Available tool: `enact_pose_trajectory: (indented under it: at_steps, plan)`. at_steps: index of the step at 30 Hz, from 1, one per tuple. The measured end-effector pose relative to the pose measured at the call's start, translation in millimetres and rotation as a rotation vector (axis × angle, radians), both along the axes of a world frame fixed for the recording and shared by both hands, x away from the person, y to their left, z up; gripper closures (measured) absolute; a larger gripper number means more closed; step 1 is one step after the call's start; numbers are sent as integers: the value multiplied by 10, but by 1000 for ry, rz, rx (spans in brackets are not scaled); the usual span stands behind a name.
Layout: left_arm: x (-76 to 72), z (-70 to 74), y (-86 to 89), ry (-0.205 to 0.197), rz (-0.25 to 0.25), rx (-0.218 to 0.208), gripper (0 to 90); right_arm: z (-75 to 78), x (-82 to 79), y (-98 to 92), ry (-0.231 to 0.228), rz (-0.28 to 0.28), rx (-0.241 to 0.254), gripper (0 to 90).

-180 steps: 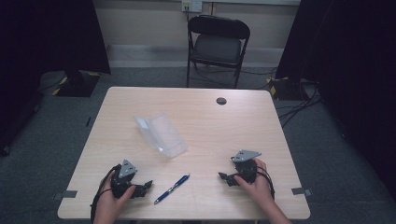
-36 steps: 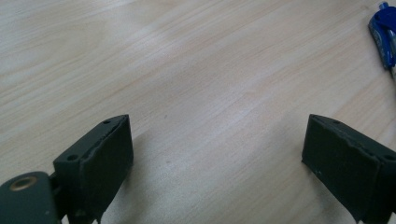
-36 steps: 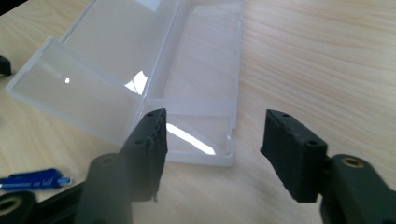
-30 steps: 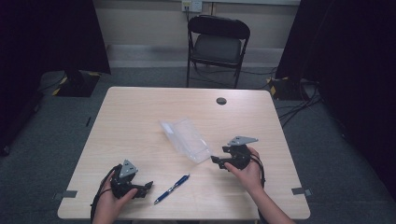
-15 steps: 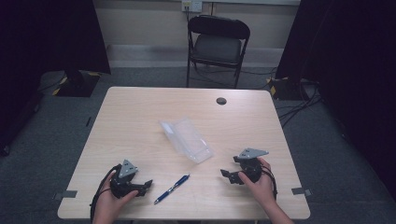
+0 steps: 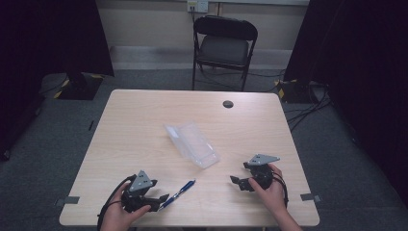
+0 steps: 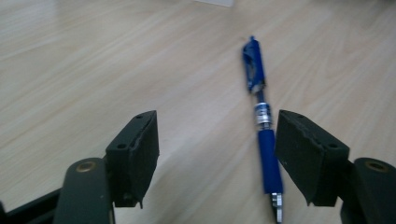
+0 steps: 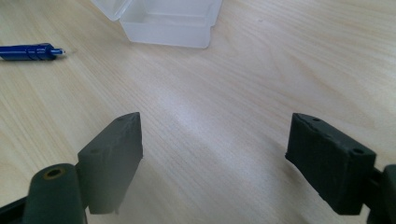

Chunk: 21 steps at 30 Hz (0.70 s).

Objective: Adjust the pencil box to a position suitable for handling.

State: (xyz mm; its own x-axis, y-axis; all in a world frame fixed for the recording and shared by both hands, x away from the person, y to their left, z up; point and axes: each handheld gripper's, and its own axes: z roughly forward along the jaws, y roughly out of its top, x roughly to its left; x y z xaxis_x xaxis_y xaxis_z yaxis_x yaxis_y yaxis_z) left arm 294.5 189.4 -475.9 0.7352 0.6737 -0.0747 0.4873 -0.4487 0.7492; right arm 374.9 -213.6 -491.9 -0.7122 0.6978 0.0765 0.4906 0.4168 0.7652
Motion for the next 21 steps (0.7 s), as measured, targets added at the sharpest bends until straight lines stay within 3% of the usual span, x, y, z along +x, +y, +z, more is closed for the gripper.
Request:
enact_pose_trajectory:
  at_steps: [2,6,9,14,16,21]
  plan:
    - [-10,-11,-63,5,-33,8,353,13,-7,-8,-2,-3,2,177]
    - [-12,-57,-104,23,-51,12,393,5,-9,-11,1,-5,-2,179]
    - [-26,-89,-150,46,-55,-10,405,-4,-8,-4,5,1,-5,181]
    - [-51,-125,-242,60,-67,29,415,-6,4,-3,3,5,-12,185]
    - [-52,-142,-261,40,-78,56,426,-7,11,-4,5,5,-6,185]
    - [-52,-138,-258,26,-70,71,498,1,26,-10,7,-6,2,187]
